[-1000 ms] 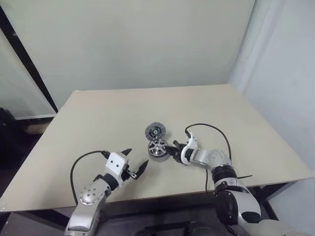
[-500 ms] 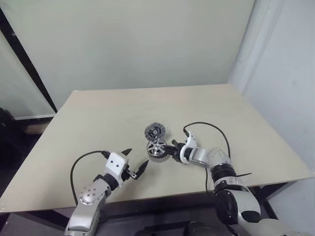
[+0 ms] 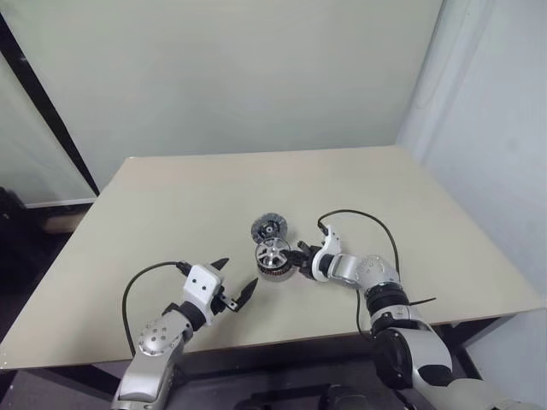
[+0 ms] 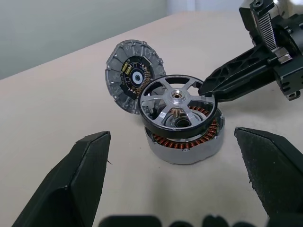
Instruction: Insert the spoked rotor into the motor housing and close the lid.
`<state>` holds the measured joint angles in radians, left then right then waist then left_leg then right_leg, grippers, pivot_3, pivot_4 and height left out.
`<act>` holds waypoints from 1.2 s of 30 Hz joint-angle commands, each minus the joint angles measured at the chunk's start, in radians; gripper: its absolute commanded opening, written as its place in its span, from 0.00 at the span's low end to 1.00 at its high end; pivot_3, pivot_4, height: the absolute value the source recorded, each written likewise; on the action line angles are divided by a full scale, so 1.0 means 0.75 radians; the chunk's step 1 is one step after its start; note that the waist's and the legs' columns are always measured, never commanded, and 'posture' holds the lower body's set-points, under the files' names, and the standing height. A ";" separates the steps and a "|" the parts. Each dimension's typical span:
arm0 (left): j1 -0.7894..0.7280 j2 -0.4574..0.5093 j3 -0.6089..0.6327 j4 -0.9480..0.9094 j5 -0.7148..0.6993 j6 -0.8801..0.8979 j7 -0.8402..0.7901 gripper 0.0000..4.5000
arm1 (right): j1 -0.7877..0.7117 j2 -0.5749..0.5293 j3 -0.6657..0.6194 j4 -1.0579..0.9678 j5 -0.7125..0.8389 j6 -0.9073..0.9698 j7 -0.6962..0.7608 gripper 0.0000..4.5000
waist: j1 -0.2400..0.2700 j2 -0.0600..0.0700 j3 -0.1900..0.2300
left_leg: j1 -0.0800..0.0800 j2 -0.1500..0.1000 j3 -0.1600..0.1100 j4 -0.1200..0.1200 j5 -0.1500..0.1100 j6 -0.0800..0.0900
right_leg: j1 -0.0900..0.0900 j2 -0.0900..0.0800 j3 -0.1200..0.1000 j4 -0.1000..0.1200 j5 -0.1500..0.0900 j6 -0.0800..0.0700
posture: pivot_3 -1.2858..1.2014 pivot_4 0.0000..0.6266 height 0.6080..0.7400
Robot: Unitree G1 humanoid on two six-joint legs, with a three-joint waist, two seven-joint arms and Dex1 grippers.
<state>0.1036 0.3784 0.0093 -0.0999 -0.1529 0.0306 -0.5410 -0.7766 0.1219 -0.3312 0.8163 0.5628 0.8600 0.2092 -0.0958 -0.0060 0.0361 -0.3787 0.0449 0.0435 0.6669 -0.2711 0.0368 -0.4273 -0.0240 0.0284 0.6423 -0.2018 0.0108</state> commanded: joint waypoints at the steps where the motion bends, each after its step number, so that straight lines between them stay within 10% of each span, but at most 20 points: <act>1: -0.018 0.005 0.007 -0.045 0.006 -0.024 0.008 1.00 | -0.054 0.001 0.005 -0.001 -0.007 -0.020 0.005 0.07 | 0.000 0.000 0.000 | 0.000 0.000 0.000 0.000 0.000 0.000 | 0.000 0.000 0.000 0.000 0.000 0.000 | 0.52 0.00 1.00; 3: -0.019 0.005 0.007 -0.045 0.006 -0.024 0.009 1.00 | -0.052 -0.001 0.009 0.003 -0.017 -0.017 0.011 0.07 | 0.000 0.000 0.000 | 0.000 0.000 0.000 0.000 0.000 0.000 | 0.000 0.000 0.000 0.000 0.000 0.000 | 0.52 0.00 1.00; 15: -0.024 0.004 0.005 -0.040 0.006 -0.027 0.006 1.00 | -0.043 -0.027 0.017 -0.060 -0.020 -0.004 0.009 0.99 | 0.000 0.000 0.000 | 0.002 0.000 0.000 0.001 0.000 0.000 | 0.002 0.000 0.000 0.000 0.000 0.000 | 0.52 0.00 1.00; 27: -0.025 0.009 0.008 -0.035 0.003 -0.026 0.002 1.00 | 0.088 -0.098 0.307 -0.509 -0.114 0.008 0.154 1.00 | -0.001 0.000 0.000 | -0.001 0.000 0.001 -0.001 -0.001 0.000 | -0.001 0.001 0.002 -0.001 -0.001 0.002 | 0.52 0.00 1.00; 36: -0.017 0.028 0.016 -0.048 0.001 -0.012 -0.009 1.00 | 0.150 -0.090 0.804 -0.309 -0.610 -0.737 0.276 0.40 | -0.001 0.000 0.000 | 0.000 0.001 0.001 -0.001 0.000 0.000 | -0.001 0.003 0.003 0.000 -0.001 0.001 | 0.52 0.00 1.00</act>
<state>0.0989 0.3889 0.0097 -0.1009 -0.1526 0.0285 -0.5456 -0.6278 0.0466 0.2485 0.5426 0.1575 0.4052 0.4190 -0.0966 -0.0063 0.0360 -0.3784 0.0456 0.0443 0.6664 -0.2714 0.0369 -0.4281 -0.0217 0.0309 0.6423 -0.2025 0.0118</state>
